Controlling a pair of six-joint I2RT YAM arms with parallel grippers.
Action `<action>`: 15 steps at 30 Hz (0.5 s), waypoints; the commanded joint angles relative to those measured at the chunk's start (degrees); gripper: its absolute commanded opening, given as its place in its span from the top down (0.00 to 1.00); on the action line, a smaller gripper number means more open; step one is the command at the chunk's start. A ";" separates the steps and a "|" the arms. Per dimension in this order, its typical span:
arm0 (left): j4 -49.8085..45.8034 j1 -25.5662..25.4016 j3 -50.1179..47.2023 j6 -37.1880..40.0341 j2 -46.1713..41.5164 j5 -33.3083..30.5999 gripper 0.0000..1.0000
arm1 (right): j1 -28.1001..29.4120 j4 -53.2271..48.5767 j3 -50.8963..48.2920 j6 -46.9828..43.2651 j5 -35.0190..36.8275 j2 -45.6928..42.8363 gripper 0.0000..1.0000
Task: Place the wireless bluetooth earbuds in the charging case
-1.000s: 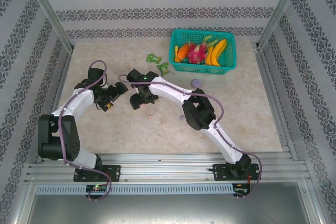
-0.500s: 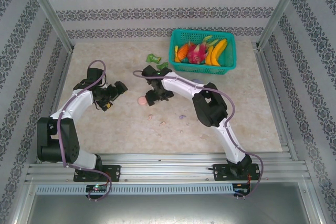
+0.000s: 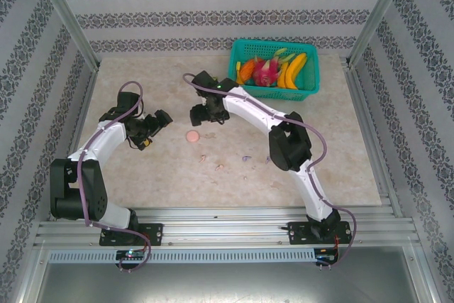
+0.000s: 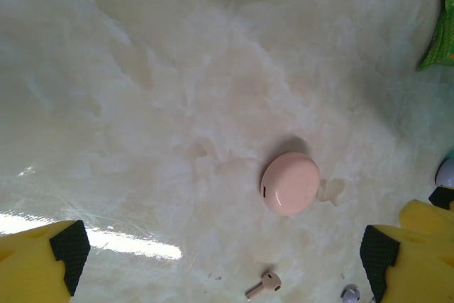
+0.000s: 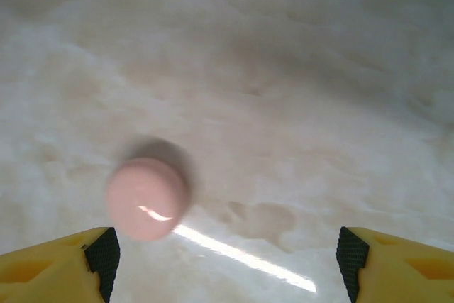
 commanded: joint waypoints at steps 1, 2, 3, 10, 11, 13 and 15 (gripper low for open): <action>-0.71 -0.45 -0.71 -0.41 -1.51 -0.52 0.00 | 3.14 -2.77 3.66 -2.51 0.05 3.66 0.16; -0.79 -0.44 -0.60 -0.30 -1.58 -0.54 0.00 | 3.73 -3.17 4.21 -3.13 0.80 4.36 0.16; -0.85 -0.43 -0.57 -0.26 -1.53 -0.51 0.00 | 4.11 -3.31 4.71 -3.48 1.31 4.96 0.15; -1.07 -0.42 -0.36 -0.09 -1.81 -0.47 0.00 | 5.07 -3.94 6.71 -4.05 4.62 8.33 0.14; -1.07 -0.46 -0.38 -0.04 -1.83 -0.49 0.00 | 5.20 -4.02 7.05 -4.24 4.80 8.87 0.14; -1.12 -0.38 -0.36 -0.12 -1.92 -0.51 0.00 | 5.33 -4.10 7.42 -4.40 5.16 9.73 0.14; -1.11 -0.45 -0.37 -0.12 -1.97 -0.58 0.00 | 5.42 -4.20 7.52 -4.59 5.35 10.38 0.14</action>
